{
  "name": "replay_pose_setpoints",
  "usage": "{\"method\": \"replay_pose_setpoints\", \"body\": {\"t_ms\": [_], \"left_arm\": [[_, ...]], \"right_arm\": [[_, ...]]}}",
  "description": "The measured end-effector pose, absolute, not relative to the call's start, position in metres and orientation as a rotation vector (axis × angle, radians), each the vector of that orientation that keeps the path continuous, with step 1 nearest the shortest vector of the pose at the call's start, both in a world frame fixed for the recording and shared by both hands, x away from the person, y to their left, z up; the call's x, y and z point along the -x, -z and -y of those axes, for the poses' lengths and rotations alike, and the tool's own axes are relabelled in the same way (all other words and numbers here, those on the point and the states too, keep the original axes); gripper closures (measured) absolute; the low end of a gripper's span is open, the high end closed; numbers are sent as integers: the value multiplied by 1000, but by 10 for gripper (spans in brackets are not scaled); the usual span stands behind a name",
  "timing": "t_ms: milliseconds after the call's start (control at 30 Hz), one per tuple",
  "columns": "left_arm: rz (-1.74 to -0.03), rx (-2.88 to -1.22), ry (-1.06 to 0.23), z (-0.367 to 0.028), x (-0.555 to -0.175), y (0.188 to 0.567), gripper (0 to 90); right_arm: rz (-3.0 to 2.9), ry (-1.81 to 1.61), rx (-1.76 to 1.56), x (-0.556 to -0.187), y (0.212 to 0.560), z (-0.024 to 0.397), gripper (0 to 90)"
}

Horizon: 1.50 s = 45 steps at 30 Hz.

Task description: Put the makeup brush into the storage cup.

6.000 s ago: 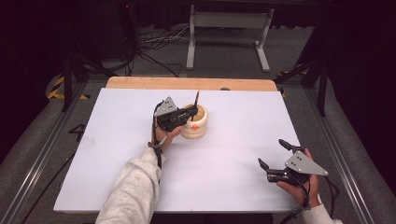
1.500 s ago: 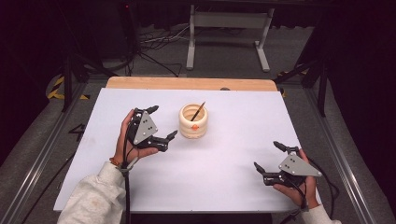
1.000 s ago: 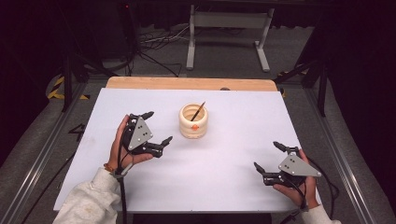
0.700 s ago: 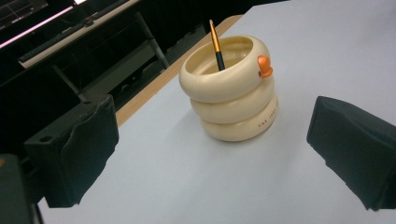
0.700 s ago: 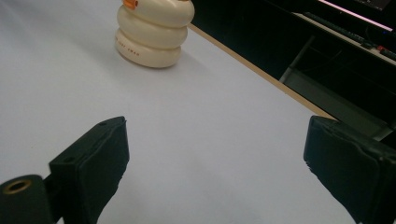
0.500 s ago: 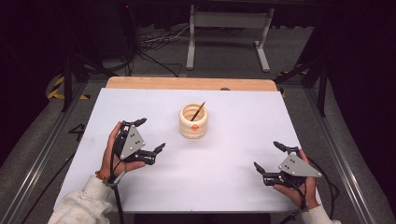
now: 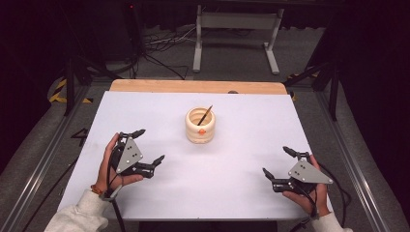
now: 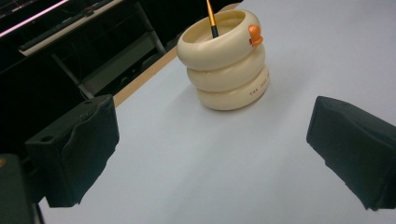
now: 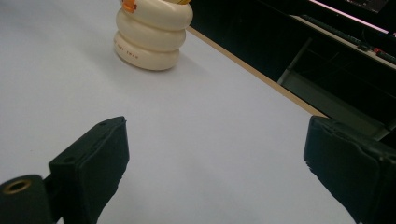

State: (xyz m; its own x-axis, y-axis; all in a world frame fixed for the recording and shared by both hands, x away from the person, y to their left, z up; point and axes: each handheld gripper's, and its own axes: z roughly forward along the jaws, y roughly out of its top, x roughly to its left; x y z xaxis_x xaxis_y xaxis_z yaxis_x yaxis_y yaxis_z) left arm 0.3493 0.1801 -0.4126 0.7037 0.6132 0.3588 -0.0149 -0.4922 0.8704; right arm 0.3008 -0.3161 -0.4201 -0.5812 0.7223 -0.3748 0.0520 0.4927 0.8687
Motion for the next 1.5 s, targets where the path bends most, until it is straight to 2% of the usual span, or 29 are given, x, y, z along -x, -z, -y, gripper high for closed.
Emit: {"method": "replay_pose_setpoints", "body": {"t_ms": [667,1067,1500], "left_arm": [[-548,-1967,-756,-208,-337,438,32],[-665,-1916,-665,-241,-328,449,37],[-690,-1886,-678,-253,-313,452,36]], "right_arm": [[-1970,-1105,-649,-300,421,319,73],[-1975,-1095,-646,-301,422,319,73],[-1960,-1105,-654,-301,421,323,71]]}}
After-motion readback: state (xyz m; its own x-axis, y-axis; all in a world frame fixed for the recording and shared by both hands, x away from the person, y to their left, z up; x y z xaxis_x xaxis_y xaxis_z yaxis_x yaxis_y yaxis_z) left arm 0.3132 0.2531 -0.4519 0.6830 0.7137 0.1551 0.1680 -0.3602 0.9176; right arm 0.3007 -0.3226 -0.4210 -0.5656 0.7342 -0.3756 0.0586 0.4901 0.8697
